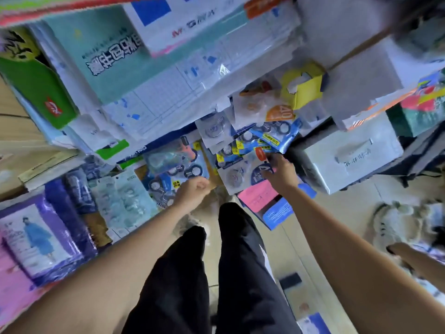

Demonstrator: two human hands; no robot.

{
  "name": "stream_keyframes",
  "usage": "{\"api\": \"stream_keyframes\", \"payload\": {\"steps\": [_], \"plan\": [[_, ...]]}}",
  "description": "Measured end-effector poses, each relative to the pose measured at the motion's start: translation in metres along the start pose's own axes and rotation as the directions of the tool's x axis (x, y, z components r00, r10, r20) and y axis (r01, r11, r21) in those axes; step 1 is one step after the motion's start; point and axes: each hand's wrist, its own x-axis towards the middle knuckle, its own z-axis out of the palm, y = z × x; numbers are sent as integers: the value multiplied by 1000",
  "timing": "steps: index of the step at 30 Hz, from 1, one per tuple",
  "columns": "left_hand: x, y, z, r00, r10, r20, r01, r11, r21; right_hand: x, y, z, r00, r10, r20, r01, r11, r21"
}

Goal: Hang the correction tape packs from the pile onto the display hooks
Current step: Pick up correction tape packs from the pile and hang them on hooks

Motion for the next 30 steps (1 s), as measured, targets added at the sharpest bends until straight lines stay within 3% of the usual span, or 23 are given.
{"api": "stream_keyframes", "payload": {"steps": [3,7,10,12,14,16,18,20,22,24,27,30], "plan": [[14,8,9,998,41,-47,-41,999,-9,10,-3,18,1000,18,4,-18,999,42],[25,14,15,965,220,-144,-215,975,47,1,-11,33,993,-112,26,106,982,153],[33,12,13,947,317,-57,-312,947,79,-12,-17,39,974,-193,123,148,941,306],[36,4,7,964,261,47,-260,965,-27,-17,-23,40,968,-192,159,116,911,395],[35,-10,-1,972,226,57,-217,968,-126,-17,-29,40,973,-148,177,42,868,495],[29,-22,-9,982,183,-38,-187,958,-215,-13,-34,38,989,-59,133,-27,825,565],[19,-32,-19,975,93,-201,-154,937,-314,-2,-33,31,997,55,-47,-21,844,536],[12,-44,-29,925,-44,-377,-118,911,-395,12,-27,22,942,213,-258,-67,876,478],[11,-53,-36,826,-195,-529,-87,883,-461,26,-18,15,860,323,-394,-94,860,502],[18,-60,-36,729,-266,-631,-66,890,-451,35,-16,13,833,386,-396,-141,841,522],[31,-61,-36,658,-301,-690,35,928,-371,45,-17,16,847,448,-286,-230,794,563],[39,-62,-37,586,-319,-745,176,947,-268,54,-15,13,818,501,-281,-259,759,598]]}}
